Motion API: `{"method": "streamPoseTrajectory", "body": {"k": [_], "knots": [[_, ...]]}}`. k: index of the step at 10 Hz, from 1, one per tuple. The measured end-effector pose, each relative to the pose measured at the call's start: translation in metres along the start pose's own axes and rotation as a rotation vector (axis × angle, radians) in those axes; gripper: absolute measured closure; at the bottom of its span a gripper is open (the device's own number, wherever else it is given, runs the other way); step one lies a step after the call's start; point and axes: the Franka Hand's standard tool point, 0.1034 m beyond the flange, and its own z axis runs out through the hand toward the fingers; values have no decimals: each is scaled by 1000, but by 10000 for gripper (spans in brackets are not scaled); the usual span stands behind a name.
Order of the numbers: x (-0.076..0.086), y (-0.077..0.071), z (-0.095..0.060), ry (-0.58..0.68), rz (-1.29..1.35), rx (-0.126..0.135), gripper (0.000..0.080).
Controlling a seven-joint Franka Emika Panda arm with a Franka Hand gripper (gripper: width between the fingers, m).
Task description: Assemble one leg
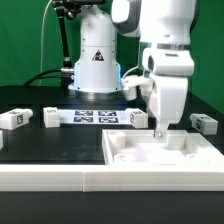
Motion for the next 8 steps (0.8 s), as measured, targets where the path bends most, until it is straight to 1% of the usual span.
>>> {"method": "streamPoseTrajectory", "body": {"k": [1,3,4,6,7,8], "knots": [[5,-1,-14,-5,28,-12,150],[21,-2,-32,-5,109,-34,150],[26,-3,-33,-3,151,-38,150],[25,-3,-31,-3,180,-34,150],[25,-3,-31,0,272,-33,150],[27,-4,-31,9,360,-39,150]]}}
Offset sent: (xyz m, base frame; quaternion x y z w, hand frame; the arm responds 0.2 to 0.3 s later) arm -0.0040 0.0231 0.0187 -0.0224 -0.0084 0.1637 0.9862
